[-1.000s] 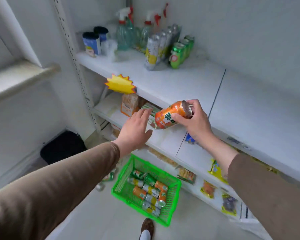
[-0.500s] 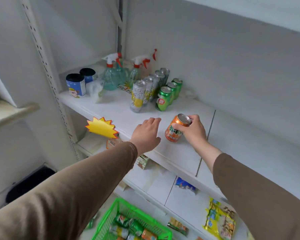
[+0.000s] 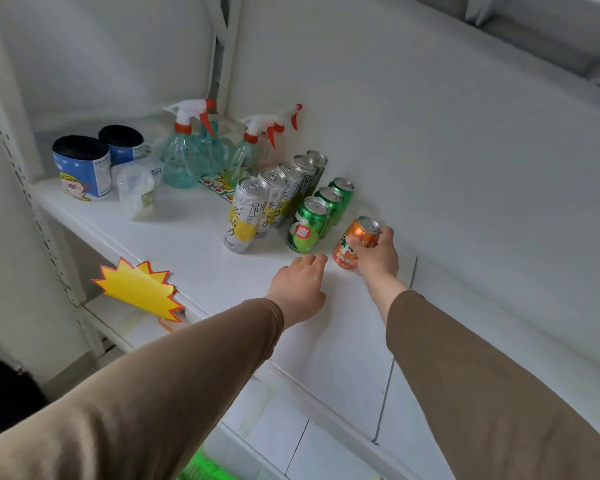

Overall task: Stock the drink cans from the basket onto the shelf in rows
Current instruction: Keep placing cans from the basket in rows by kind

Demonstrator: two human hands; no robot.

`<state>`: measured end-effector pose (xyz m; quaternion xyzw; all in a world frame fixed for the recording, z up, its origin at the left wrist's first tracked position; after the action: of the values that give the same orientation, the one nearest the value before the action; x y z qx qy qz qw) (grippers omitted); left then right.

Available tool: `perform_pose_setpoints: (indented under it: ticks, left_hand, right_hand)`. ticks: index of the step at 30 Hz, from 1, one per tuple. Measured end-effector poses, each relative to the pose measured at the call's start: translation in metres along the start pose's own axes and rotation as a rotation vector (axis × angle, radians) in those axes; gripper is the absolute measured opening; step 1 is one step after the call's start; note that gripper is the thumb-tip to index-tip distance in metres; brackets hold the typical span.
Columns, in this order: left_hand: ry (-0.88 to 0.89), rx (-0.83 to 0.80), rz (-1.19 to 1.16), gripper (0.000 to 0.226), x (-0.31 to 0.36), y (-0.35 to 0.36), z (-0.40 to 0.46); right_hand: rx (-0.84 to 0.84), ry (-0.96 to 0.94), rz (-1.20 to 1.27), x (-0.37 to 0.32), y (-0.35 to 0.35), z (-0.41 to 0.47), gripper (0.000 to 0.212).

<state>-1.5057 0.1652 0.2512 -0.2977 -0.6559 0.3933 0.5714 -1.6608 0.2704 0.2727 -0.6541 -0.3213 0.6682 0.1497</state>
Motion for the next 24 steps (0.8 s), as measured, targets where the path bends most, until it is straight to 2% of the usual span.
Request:
perform_pose_setpoints:
  ticks: [6,18,20,24]
  left_hand:
    - [0.008,0.022,-0.007,0.063,0.005,0.015,0.031]
    - [0.034,0.049,0.045,0.068,0.001,0.02,0.055]
    - [0.032,0.046,0.052,0.068,0.0,0.02,0.053]
    - [0.018,0.031,0.06,0.069,0.0,0.02,0.044]
  right_hand:
    - [0.008,0.024,0.033,-0.007,0.0,0.051,0.063]
    - [0.006,0.004,0.026,-0.01,0.0,0.101,0.061]
    - [-0.013,0.007,0.028,-0.011,0.0,0.102,0.071]
    - [-0.096,0.078,0.043,0.0,0.003,0.096,0.109]
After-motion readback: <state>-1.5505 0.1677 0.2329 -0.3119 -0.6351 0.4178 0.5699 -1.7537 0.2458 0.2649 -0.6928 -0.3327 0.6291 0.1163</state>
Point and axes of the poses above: each hand's wrist, its own z-axis towards the middle knuckle, its own y-axis out of the palm, x = y × z, the point moved 4 cm from there along z, towards the middle knuckle, and after that the axes turned 11 degrees about -x, right-handed, at the moved point
